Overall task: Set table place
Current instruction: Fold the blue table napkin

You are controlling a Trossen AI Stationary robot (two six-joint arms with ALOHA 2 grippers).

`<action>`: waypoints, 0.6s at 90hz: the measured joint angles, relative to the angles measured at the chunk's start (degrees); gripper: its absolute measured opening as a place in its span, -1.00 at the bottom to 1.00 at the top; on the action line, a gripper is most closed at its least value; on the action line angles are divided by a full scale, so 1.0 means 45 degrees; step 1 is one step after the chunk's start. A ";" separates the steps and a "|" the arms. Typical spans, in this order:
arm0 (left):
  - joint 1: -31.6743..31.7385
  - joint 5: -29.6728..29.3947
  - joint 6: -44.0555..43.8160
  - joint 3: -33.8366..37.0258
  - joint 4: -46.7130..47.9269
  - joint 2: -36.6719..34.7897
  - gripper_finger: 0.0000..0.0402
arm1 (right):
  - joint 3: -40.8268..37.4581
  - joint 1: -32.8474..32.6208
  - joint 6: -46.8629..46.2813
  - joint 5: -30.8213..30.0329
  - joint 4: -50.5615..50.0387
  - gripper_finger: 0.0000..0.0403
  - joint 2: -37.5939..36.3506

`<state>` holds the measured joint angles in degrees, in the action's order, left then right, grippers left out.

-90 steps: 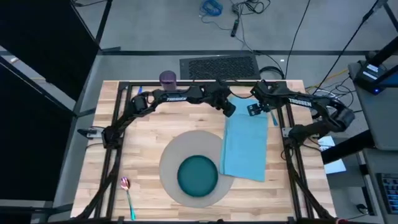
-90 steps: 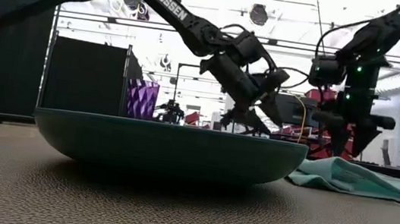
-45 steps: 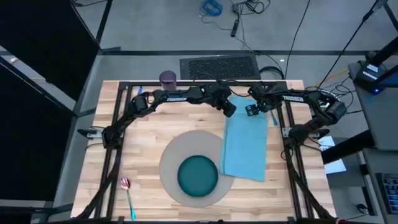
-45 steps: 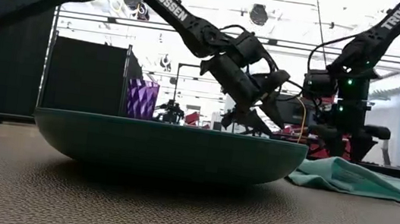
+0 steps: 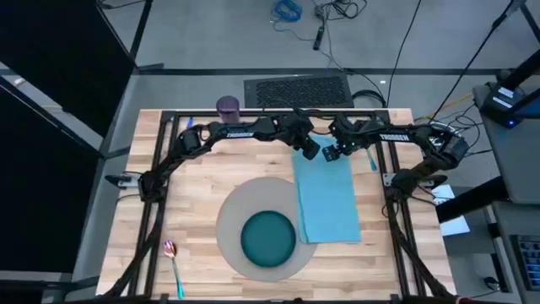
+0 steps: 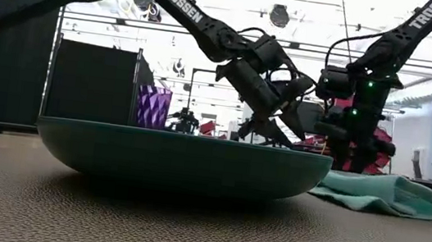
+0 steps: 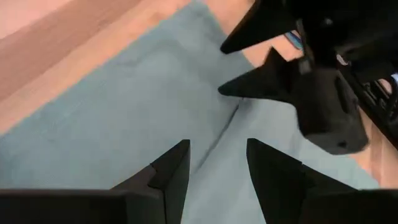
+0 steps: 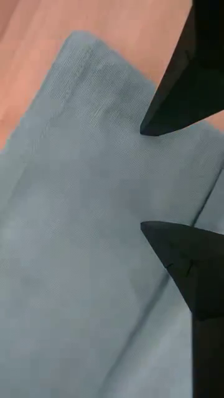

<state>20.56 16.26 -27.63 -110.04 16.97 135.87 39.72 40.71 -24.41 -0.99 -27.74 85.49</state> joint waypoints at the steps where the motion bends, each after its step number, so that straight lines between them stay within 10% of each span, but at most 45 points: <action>1: 0.0009 -0.0008 -0.0005 0.0000 0.0024 0.0000 -0.29 | 0.0000 0.0003 0.0002 0.0000 0.0000 0.15 0.0000; 54: 0.0269 0.0357 0.0119 0.0000 0.0885 -0.1640 -0.29 | 0.3167 0.0049 0.1425 -0.0864 -0.3225 0.15 -0.0005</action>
<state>21.77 17.87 -27.09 -110.04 20.95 128.49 53.98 40.93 -18.00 -4.88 -42.25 85.47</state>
